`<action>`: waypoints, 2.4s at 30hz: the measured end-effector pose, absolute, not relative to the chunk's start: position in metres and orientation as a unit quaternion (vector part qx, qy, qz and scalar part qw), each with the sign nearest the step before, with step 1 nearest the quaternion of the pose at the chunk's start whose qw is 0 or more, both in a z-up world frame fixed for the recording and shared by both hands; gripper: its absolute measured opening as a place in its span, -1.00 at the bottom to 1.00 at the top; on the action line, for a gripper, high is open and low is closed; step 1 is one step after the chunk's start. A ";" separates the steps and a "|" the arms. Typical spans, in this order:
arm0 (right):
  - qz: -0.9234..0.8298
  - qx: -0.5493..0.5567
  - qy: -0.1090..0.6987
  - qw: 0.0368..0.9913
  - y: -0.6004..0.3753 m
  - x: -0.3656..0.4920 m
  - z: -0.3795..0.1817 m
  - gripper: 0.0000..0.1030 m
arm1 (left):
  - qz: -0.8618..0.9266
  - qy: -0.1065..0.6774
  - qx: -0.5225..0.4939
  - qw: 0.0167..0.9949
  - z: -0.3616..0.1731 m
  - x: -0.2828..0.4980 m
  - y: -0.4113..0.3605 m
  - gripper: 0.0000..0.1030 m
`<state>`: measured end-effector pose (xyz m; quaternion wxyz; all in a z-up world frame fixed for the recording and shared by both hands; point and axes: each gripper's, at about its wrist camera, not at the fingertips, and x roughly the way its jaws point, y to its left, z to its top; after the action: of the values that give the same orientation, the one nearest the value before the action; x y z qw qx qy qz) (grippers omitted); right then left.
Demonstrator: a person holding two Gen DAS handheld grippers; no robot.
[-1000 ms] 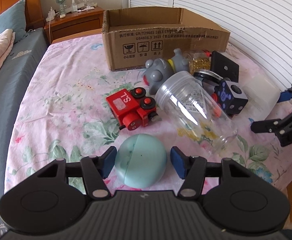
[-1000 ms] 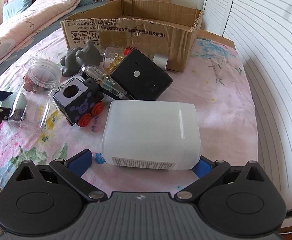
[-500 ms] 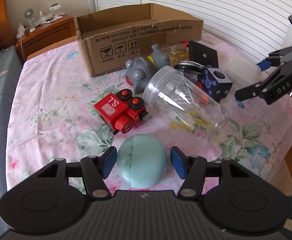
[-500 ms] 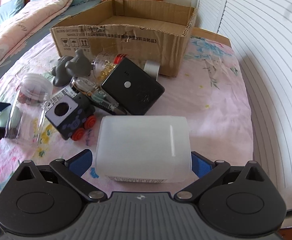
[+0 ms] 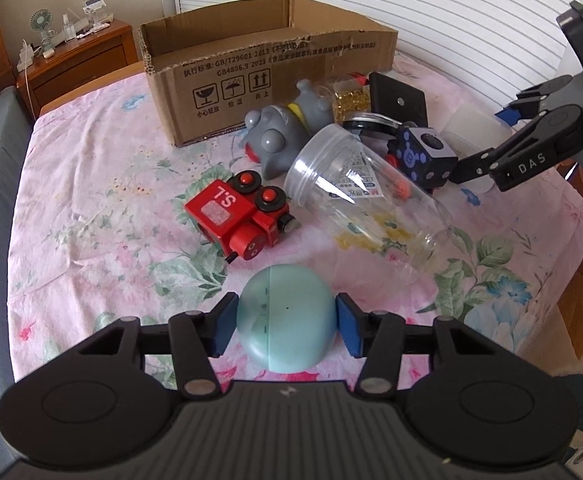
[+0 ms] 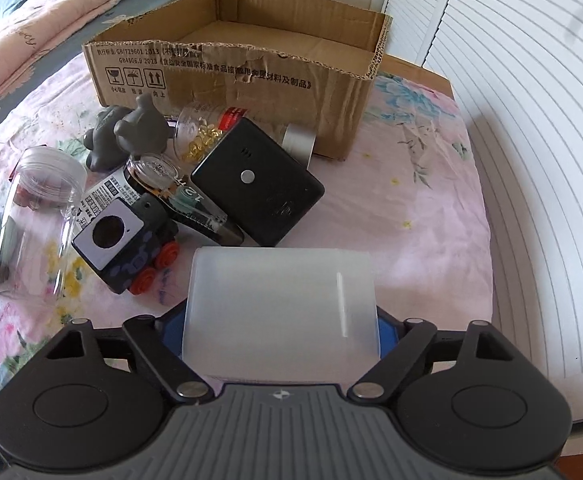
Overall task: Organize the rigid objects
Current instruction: 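Close the right gripper on the white plastic container and lift it, then carry the ball into the box and open the left gripper, then lower the white container into the box and open the right gripper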
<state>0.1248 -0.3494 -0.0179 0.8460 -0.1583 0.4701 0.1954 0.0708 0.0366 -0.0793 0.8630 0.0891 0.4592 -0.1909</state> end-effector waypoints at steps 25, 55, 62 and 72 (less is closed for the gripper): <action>0.233 -0.145 0.449 0.850 -0.362 0.122 0.038 0.68 | -0.194 0.439 0.090 0.873 -0.017 0.103 0.044 0.00; 0.253 -0.101 0.399 0.875 -0.318 0.238 0.086 0.68 | -0.109 0.415 0.098 0.898 -0.034 0.368 0.014 0.02; 0.246 -0.110 0.405 0.874 -0.310 0.244 0.080 0.68 | -0.107 0.382 0.092 0.913 -0.020 0.356 0.020 0.78; 0.240 -0.109 0.400 0.878 -0.296 0.250 0.089 0.68 | -0.128 0.355 0.081 0.923 0.010 0.279 0.050 0.91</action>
<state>0.2495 -0.2957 0.0888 0.8777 -0.1091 0.4003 0.2397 0.2788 0.0501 0.0096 0.9226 0.0808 0.3547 -0.1282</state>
